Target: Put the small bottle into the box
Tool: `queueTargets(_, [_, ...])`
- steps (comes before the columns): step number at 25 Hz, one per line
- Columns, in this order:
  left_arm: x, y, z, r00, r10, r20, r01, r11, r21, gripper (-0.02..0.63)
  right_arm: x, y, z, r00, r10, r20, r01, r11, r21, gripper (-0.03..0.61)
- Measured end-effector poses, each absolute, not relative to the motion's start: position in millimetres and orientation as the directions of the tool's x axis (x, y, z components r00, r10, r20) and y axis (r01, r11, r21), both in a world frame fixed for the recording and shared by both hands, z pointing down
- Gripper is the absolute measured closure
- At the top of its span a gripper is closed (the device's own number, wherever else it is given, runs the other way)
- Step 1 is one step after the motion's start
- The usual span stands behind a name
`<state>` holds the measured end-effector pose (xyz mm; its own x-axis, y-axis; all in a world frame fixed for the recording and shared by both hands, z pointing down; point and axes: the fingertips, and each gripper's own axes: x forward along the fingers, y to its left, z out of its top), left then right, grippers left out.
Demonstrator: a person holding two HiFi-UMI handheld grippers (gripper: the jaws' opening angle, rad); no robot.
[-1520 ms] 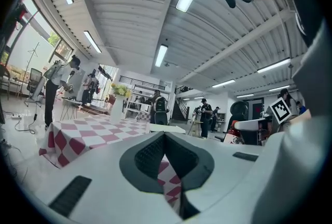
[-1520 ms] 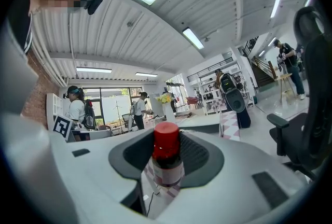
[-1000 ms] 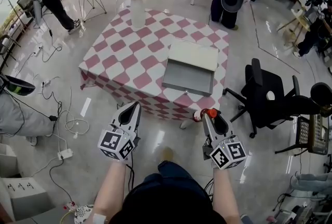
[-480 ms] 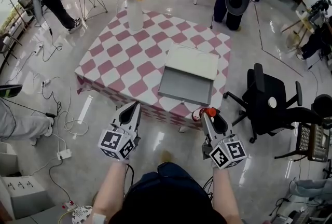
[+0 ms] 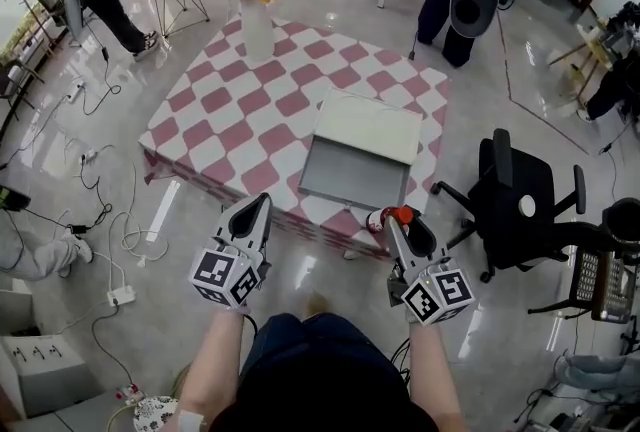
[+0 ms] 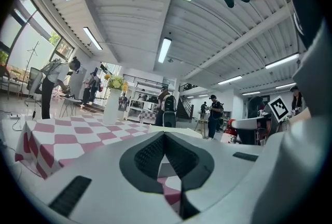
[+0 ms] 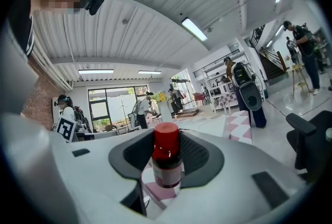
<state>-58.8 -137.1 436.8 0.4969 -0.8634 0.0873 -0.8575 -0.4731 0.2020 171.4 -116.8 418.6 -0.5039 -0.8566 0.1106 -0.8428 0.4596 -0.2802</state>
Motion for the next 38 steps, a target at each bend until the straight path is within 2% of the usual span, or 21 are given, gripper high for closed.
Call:
queueTargets(18, [-71,-145,454,0.461,-0.877,0.133,-0.878,-0.429,0.213,0.612,154,-139,421,-0.565,-0.819,0.103,-0.796,0.507,-0.33,0.431])
queueTargets(38, [-65,-228,466,0.571,-0.806,0.154,-0.813,-0.53,0.24,0.612,127,-200,426,-0.543,-0.828,0.142,-0.81,0.472,-0.348,0.431])
